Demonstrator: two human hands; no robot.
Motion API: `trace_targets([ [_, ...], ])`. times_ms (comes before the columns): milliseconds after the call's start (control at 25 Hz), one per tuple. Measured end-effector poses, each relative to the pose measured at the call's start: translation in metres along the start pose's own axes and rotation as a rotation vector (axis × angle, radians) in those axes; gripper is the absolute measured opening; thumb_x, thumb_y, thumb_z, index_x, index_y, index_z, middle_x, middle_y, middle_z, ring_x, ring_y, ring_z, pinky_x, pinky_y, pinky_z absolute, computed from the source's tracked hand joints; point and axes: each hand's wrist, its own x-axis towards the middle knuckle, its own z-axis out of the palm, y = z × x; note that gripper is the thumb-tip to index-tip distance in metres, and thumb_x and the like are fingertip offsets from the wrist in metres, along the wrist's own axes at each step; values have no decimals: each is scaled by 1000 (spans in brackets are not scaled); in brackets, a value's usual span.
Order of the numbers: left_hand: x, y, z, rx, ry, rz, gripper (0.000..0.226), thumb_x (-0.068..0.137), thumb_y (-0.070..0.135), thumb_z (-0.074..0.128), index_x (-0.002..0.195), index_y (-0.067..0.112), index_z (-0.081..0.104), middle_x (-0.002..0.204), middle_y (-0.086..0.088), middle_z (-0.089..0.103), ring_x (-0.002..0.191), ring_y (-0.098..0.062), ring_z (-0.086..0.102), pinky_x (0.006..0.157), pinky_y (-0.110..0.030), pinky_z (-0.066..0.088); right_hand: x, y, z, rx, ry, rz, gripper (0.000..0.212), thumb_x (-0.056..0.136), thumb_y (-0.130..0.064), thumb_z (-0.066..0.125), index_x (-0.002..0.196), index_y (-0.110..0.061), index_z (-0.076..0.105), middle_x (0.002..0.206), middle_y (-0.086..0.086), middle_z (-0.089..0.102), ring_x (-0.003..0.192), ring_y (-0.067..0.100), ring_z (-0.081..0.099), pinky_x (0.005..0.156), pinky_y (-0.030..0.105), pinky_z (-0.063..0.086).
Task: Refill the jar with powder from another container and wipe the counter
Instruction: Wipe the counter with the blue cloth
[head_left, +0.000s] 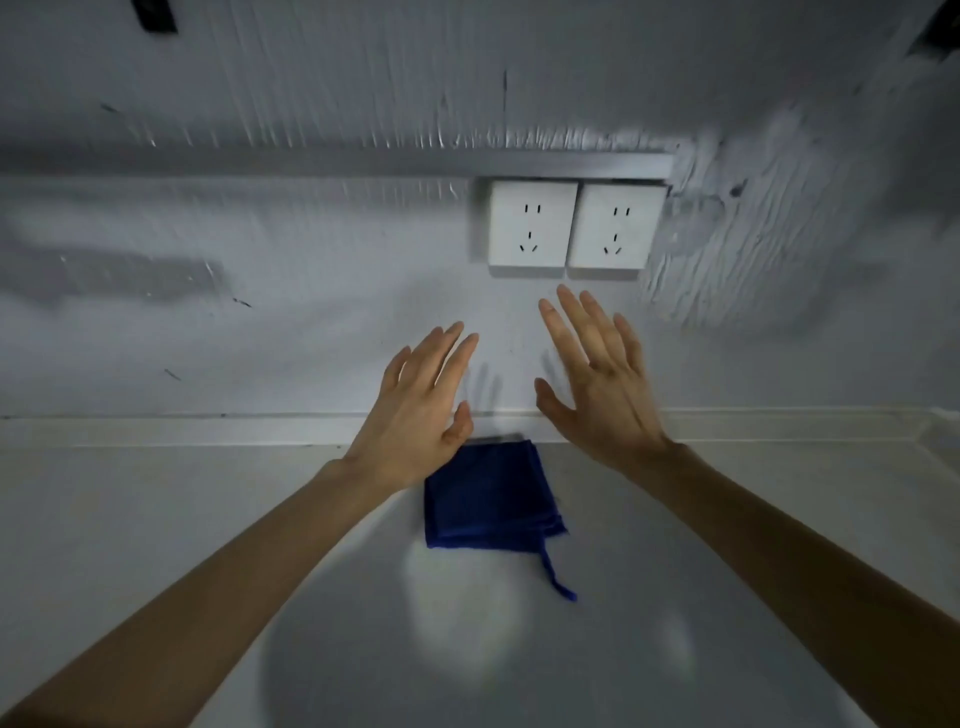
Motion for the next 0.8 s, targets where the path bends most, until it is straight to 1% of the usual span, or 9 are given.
trace_targets([
  [80,-9,-7,29,-30,-78,-39,57,84,24,36,137,6,25,144,-20,33,132,-37,33,106,-53,28,-16,6,28,53,-100,51,65,85,-40,34,142,-20,11,153,9,14,140,26,5,111,42,0],
  [120,-14,-11,45,-45,-113,-56,56,86,23,38,137,6,24,145,-19,30,133,-36,31,107,-52,26,-25,9,43,76,-164,82,66,87,-38,38,143,-22,6,154,7,7,141,23,-1,112,41,-4],
  [200,-22,-14,70,-84,-214,-109,58,89,20,44,140,8,18,150,-17,21,138,-33,20,113,-48,18,-41,13,67,102,-284,138,69,90,-35,42,143,-23,-1,155,3,-2,140,19,-10,111,38,-10],
  [240,-25,-15,81,-104,-260,-135,60,90,21,44,141,9,15,152,-15,16,140,-31,14,114,-44,13,-48,14,79,103,-330,155,70,90,-35,42,143,-23,-3,155,2,-5,140,18,-11,111,38,-11],
  [360,-33,-15,116,-154,-362,-200,60,93,25,37,142,10,6,154,-12,8,142,-27,3,115,-38,4,-65,16,114,102,-456,173,68,91,-36,40,143,-21,-1,155,3,-4,141,19,-11,111,39,-11],
  [480,-36,-19,145,-159,-427,-227,60,94,29,35,142,9,6,154,-12,9,142,-27,4,116,-38,4,-72,15,142,150,-536,203,63,93,-36,36,143,-20,2,155,0,0,141,19,-9,112,43,-7],
  [600,-35,-25,171,-137,-533,-250,60,94,34,31,141,7,4,154,-12,6,142,-28,0,116,-39,2,-73,14,169,220,-591,257,56,95,-37,30,143,-22,4,155,-2,0,141,18,-8,112,46,-5],
  [680,-31,-30,181,-124,-542,-270,60,94,36,29,141,7,6,154,-12,7,142,-28,0,116,-39,0,-70,14,181,229,-610,268,55,95,-38,29,143,-23,7,155,-1,1,141,18,-7,112,47,-4],
  [800,-28,-37,194,-100,-500,-277,60,94,39,29,141,6,10,154,-12,10,142,-28,0,116,-40,-1,-72,17,195,188,-644,271,54,94,-42,27,143,-23,11,155,0,2,141,18,-6,113,45,-3],
])
